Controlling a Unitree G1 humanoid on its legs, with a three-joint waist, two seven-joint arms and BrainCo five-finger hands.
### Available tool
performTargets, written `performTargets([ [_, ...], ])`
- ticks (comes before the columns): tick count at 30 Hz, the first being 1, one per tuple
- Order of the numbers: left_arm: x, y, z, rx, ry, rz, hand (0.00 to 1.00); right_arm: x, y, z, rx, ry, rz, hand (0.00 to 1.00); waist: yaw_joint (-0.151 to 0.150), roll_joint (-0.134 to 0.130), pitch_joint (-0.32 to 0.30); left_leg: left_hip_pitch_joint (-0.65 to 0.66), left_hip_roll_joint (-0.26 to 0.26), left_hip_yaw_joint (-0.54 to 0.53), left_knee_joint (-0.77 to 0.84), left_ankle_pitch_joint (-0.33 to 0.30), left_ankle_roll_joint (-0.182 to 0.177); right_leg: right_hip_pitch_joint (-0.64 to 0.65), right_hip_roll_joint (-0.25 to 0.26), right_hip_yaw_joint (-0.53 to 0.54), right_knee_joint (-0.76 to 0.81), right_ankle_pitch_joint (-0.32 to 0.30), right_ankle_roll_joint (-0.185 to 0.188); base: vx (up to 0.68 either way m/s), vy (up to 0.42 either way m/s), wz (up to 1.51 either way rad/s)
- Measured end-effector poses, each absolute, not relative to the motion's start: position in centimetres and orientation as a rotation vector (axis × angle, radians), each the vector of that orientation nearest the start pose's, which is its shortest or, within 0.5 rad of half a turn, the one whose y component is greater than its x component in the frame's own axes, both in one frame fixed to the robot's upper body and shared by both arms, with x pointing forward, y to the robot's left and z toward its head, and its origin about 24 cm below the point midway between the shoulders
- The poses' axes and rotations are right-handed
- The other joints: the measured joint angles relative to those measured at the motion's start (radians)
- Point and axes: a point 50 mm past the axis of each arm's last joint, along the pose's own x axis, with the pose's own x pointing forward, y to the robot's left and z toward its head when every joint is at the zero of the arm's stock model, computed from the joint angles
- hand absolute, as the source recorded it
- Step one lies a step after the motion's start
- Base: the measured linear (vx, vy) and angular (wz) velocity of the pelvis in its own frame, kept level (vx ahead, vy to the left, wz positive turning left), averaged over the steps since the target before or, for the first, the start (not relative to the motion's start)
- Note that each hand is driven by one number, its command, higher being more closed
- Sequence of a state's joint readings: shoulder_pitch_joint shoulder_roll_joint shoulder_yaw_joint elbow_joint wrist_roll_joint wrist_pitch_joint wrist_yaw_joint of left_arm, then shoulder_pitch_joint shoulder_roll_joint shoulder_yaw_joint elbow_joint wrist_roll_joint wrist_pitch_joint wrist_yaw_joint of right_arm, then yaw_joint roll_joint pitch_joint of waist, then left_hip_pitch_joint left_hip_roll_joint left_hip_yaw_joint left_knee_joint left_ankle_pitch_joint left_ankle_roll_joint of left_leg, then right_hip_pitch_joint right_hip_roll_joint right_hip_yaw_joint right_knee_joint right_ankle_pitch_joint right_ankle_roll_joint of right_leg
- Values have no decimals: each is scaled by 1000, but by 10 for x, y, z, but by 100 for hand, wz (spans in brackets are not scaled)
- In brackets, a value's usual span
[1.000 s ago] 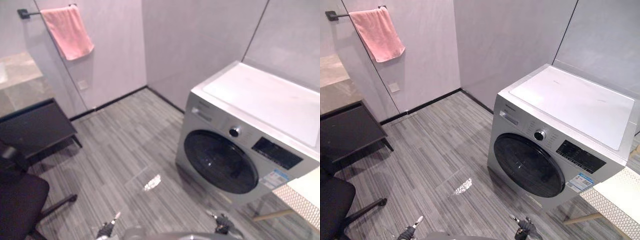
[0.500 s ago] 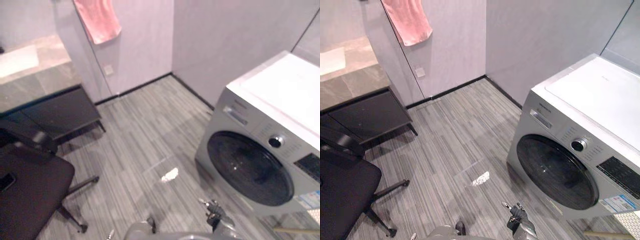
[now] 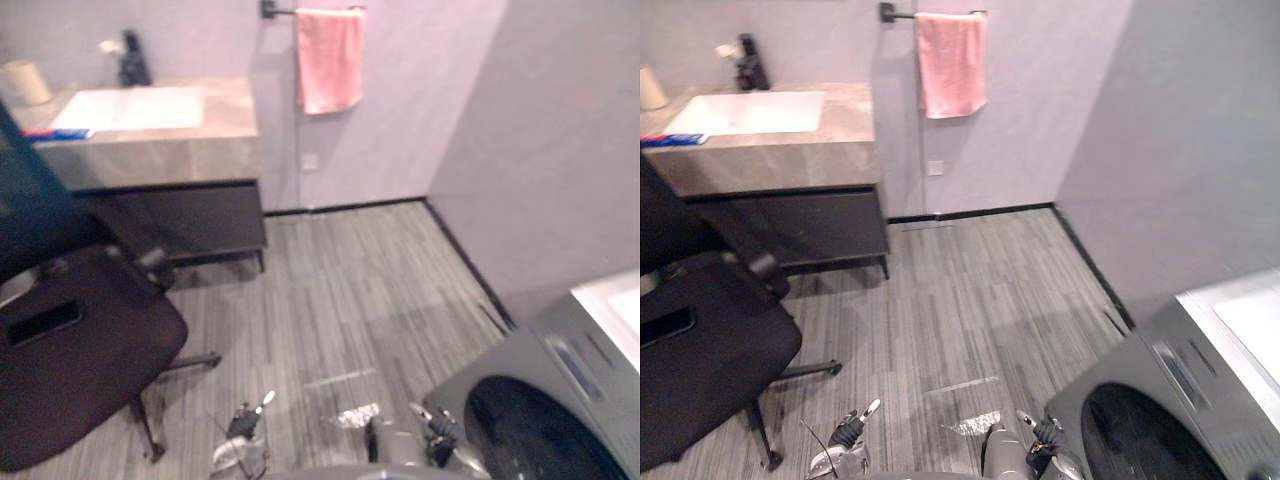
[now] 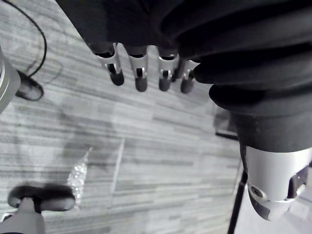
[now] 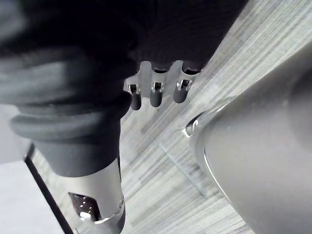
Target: Pick up the laundry basket with both hands and put the clothes into the washing machine.
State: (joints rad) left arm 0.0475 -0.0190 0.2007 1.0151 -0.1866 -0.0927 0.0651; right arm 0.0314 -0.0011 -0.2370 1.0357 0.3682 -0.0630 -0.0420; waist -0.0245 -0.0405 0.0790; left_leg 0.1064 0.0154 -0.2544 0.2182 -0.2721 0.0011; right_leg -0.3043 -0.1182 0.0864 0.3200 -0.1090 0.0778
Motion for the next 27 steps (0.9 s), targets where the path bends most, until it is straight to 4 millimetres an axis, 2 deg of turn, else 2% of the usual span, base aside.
performTargets([
  [1,118,177,-155,-245,958,370,0,114,-183,-157,428,967,-475,0,2,-9,-6,3,-1,-22,4,-14,-14,16,-9,-4,-18,1,3,393,-552,132],
  [2,114,178,-157,-258,978,394,0,113,-184,-157,435,967,-484,0,11,2,-13,14,36,-56,10,-42,-46,27,4,-61,18,81,18,306,-474,90],
  [5,102,174,-161,-301,1018,437,0,118,-192,-155,447,948,-517,0,13,63,-34,14,119,-38,5,-22,-82,27,53,-142,63,15,-27,308,-417,64],
  [6,99,173,-163,-317,1030,449,0,121,-193,-155,449,943,-515,0,12,72,-31,13,143,-39,8,-8,-105,40,68,-167,62,5,-35,256,-363,45],
  [8,93,175,-164,-338,1044,479,0,122,-192,-155,469,944,-529,0,11,86,-38,-7,178,-47,57,24,-126,90,93,-225,39,-18,-62,257,-368,65],
  [10,96,177,-163,-341,1026,489,0,120,-191,-156,462,957,-527,0,11,85,-37,-123,184,-54,291,58,-168,168,111,-289,-19,-23,-76,181,-265,81],
  [12,98,181,-161,-335,1012,494,0,120,-189,-157,455,963,-515,0,13,80,-33,-206,180,-37,454,117,-185,213,117,-320,-46,-16,-89,128,-182,51],
  [13,99,183,-160,-332,1001,498,0,120,-186,-157,462,962,-514,0,23,75,-29,-251,194,13,551,124,-185,253,115,-338,-71,-12,-100,98,-107,39],
  [14,100,183,-160,-341,995,504,0,120,-184,-157,470,964,-514,0,29,70,-27,-275,213,115,574,106,-164,292,108,-351,-98,-8,-103,89,-81,34],
  [15,101,183,-159,-344,993,505,0,120,-183,-157,479,964,-518,0,28,68,-26,-279,218,172,556,93,-151,307,101,-360,-109,-6,-101,66,-18,44],
  [16,102,181,-159,-345,992,497,0,119,-182,-158,482,966,-519,0,28,68,-26,-277,215,268,475,79,-131,324,89,-378,-130,-1,-93,42,93,53],
  [17,104,179,-159,-342,992,487,0,119,-182,-158,486,965,-520,0,27,72,-27,-265,190,328,335,80,-127,329,80,-392,-145,6,-81,27,98,51],
  [18,103,178,-160,-339,998,482,0,119,-182,-158,491,967,-526,0,27,73,-29,-250,177,343,257,81,-114,326,79,-394,-152,10,-74,30,153,33],
  [19,102,181,-160,-319,1005,479,0,119,-179,-159,500,980,-523,0,34,58,-32,-204,150,351,139,83,-97,318,69,-384,-157,10,-63,24,71,11],
  [20,102,186,-160,-301,1004,482,0,117,-174,-161,509,995,-519,0,37,38,-30,-190,135,363,103,104,-84,318,56,-377,-166,21,-53,42,141,-11],
  [21,97,195,-161,-272,1021,493,0,116,-168,-162,522,1010,-516,0,42,16,-31,-170,111,372,53,126,-89,321,42,-362,-193,46,-48,34,124,-22],
  [22,87,200,-163,-251,1055,503,0,116,-166,-162,528,1013,-512,0,39,5,-40,-157,91,384,20,139,-81,321,27,-354,-205,55,-38,43,150,-22],
  [27,78,202,-166,-198,1099,470,0,103,-172,-167,520,1057,-537,0,38,-2,-64,-77,15,399,-123,201,-46,340,-22,-336,-249,78,-13,24,116,-1],
])
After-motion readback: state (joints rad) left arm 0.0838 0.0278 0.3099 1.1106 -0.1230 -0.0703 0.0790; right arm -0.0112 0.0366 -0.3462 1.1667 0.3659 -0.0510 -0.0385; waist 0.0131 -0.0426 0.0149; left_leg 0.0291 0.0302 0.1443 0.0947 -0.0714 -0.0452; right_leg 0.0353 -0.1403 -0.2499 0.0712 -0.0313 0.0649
